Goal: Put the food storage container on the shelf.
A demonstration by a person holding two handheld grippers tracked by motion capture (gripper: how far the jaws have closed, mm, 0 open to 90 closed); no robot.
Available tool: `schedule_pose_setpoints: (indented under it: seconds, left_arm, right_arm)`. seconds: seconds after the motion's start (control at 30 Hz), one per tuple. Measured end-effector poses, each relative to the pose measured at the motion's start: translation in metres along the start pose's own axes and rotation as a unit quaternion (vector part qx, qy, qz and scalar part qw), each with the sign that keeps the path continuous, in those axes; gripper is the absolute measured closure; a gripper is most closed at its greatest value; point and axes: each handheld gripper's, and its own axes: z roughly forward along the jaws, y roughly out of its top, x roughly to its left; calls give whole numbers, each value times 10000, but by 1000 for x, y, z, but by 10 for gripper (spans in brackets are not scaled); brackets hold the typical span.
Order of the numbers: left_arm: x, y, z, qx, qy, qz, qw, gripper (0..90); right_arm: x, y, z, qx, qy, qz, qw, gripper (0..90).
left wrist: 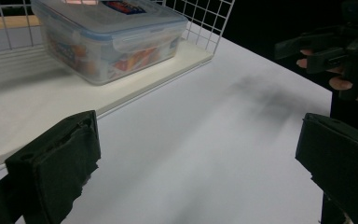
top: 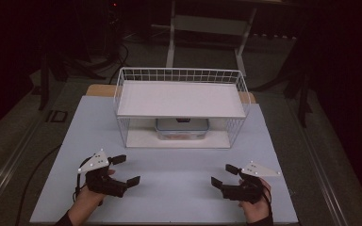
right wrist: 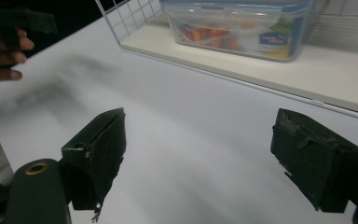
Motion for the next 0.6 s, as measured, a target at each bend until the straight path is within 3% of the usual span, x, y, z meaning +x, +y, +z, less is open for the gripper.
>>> schedule_pose_setpoints:
  seconds: [0.2, 0.6]
  left_arm:
    - [-1, -7, 1, 88, -49, 11, 9999, 0]
    - [-3, -8, 5, 83, -130, 67, 9999, 0]
  right_arm:
    - [-5, -11, -12, 80, -103, 66, 9999, 206]
    - [-8, -15, -9, 216, -126, 45, 9997, 195]
